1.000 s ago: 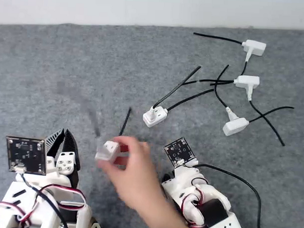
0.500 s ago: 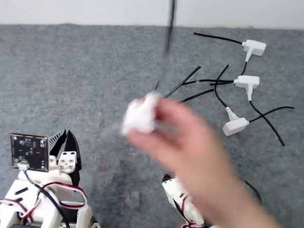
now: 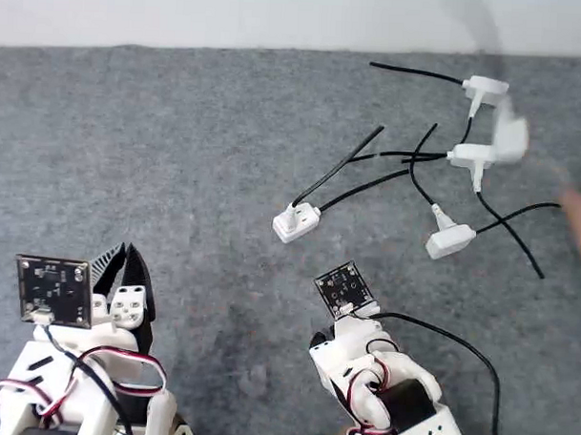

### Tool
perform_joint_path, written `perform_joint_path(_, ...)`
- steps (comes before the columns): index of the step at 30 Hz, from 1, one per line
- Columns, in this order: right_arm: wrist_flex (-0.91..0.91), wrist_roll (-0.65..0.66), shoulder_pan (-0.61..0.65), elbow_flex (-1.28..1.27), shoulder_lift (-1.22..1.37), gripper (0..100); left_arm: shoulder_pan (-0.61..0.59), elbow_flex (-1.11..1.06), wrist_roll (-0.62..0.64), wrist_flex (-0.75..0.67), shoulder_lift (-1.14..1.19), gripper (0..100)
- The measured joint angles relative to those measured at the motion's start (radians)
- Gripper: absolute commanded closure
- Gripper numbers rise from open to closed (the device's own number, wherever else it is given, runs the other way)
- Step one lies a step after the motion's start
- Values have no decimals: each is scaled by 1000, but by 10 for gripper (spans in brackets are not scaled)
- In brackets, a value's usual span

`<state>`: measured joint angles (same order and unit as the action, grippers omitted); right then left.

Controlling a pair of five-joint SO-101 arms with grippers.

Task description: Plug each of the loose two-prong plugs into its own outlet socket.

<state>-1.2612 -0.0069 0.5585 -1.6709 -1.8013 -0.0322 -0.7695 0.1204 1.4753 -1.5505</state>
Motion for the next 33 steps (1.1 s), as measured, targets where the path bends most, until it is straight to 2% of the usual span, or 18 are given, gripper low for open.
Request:
perform_joint_path(6, 0, 0, 0, 0, 0, 909, 0, -6, 0, -2, 0, 988)
perform_joint_path(10, 0, 0, 0, 0, 0, 909, 0, -84, -15, -74, 0, 988)
perform_joint_path(16, 0, 0, 0, 0, 0, 909, 0, -450, -186, -282, -23, 988)
perform_joint_path(20, 0, 0, 0, 0, 0, 909, 3, -663, -215, -394, -163, 988)
perform_joint_path(22, 0, 0, 0, 0, 0, 909, 2, -724, -215, -413, -252, 988)
perform_joint_path(33, 0, 0, 0, 0, 0, 909, 2, -898, -198, -417, -256, 988)
